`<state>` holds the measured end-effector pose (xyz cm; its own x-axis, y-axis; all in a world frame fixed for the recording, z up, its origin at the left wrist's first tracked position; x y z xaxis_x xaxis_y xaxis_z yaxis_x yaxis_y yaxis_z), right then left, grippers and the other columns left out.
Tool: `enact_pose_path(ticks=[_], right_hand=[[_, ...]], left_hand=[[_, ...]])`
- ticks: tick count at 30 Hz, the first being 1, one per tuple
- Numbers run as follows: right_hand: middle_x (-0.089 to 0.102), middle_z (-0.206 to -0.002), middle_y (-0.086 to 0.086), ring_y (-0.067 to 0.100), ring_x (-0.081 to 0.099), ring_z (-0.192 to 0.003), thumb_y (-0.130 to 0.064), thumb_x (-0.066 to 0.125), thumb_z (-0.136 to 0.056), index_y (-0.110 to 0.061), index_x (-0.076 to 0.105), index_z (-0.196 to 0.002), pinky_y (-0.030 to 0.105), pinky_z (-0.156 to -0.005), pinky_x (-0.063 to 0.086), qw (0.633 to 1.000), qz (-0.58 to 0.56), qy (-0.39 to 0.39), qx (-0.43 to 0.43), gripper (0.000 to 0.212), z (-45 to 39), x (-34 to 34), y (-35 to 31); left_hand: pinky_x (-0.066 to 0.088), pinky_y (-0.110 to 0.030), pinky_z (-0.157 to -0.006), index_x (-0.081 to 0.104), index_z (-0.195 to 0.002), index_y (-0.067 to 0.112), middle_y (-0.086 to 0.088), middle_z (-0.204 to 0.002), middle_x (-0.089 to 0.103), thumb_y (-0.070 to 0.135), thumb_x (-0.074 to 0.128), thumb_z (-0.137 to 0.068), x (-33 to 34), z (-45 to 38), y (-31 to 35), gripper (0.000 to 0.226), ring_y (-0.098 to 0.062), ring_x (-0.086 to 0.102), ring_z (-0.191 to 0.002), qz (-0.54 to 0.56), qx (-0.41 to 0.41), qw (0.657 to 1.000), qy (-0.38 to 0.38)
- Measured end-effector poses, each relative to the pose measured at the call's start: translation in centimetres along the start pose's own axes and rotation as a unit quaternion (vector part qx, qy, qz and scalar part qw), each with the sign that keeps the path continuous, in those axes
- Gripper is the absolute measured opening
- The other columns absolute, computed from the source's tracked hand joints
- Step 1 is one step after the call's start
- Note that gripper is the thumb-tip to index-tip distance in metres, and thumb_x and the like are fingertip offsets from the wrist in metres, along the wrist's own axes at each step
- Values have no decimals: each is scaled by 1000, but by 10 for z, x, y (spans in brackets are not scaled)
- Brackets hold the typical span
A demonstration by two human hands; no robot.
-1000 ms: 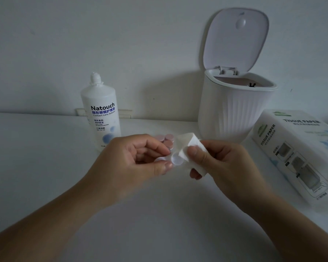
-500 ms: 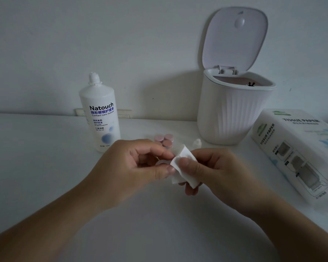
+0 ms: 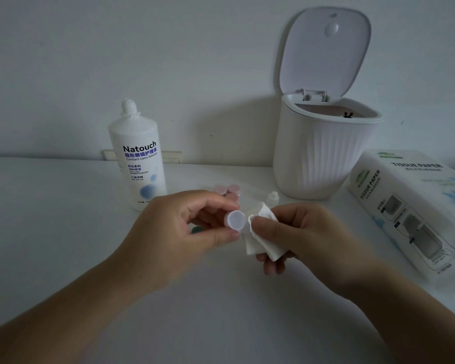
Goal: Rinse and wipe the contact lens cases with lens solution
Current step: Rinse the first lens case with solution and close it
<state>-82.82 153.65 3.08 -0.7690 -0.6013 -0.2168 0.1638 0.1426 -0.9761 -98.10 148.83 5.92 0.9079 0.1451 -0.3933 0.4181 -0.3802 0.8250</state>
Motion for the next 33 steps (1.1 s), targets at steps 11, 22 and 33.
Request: enact_pose_path(ticks=[11,22,33], right_hand=[[72,-65,11,20,65,-55,-41,69,-89,-10,73,-75,25,-54,50,994,76,-77,9,34,5,17,3],[72,-69,14,18,64,-53,-33,68,-91,-5,74,-80,26,-51,51,998,29,-57,0,31,3,8,4],[71,-65,13,21,65,-51,-32,75,-87,-5,76,-78,27,-51,53,999,8,30,-27,28,0,-4,-3]], left_hand=[[46,-7,-75,76,-95,26,17,-88,71,32,77,-76,7,-1,12,20,-3,67,-80,-64,61,994,-64],[47,-10,-69,67,-84,27,15,-75,69,45,80,-70,9,4,3,26,-1,63,-69,-7,36,999,-39],[47,-8,-69,66,-78,22,17,-75,69,29,89,-72,4,7,10,24,1,64,-71,-42,59,997,35]])
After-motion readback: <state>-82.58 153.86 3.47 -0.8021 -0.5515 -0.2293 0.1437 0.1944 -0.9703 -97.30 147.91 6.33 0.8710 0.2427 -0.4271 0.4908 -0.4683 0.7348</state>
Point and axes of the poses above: each hand's wrist, its own z-axis away from the middle knuckle, its own x-axis out of the palm, y = z × x, the point moved 9 cm from there along -z, towards the middle knuckle
